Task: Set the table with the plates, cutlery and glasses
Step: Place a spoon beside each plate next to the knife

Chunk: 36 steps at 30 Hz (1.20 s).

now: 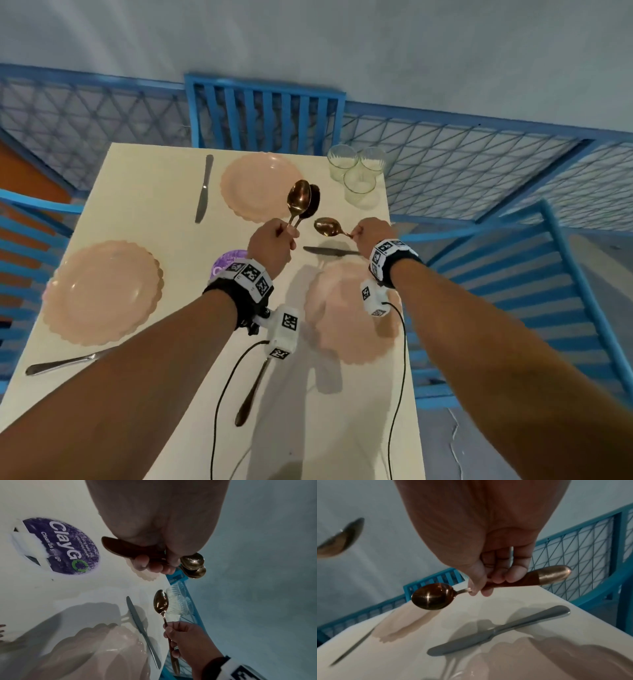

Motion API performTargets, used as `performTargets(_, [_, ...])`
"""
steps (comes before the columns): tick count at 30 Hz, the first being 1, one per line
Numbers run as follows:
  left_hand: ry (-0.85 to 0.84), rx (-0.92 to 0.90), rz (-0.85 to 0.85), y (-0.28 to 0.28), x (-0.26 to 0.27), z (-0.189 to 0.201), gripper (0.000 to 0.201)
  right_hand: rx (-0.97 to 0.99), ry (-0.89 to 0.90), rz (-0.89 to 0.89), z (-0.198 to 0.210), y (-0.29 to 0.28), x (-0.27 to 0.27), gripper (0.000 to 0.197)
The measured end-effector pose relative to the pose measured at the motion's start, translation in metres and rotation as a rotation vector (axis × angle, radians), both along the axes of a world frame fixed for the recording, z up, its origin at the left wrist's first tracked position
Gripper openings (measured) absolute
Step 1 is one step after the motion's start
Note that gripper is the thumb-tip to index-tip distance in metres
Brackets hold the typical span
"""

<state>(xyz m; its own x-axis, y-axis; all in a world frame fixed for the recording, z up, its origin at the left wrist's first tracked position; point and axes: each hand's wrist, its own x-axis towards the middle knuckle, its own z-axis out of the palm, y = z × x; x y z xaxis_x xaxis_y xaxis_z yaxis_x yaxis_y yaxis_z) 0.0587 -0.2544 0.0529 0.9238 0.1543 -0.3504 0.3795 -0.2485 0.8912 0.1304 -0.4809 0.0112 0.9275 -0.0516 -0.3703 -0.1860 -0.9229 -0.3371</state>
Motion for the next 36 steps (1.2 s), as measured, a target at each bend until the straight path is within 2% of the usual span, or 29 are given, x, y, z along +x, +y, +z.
performTargets(5, [0.04,0.039,0.034,-0.008,0.021,-0.022,0.021,-0.111,0.061,0.151,-0.037,0.002,0.026,0.018])
performTargets(11, [0.06,0.029,0.063,-0.014,0.024,-0.033,0.022,-0.14,0.082,0.233,-0.048,0.004,0.036,0.021])
performTargets(20, [0.05,0.026,0.067,-0.01,0.009,-0.046,0.023,-0.127,0.071,0.262,-0.051,0.0,0.036,0.02])
performTargets(26, [0.059,0.021,0.115,-0.001,0.008,-0.046,0.022,-0.08,0.108,0.25,-0.049,-0.001,0.034,0.028])
performTargets(36, [0.092,-0.014,0.146,-0.002,0.004,-0.04,0.021,-0.066,0.11,0.247,-0.046,-0.003,0.028,0.028])
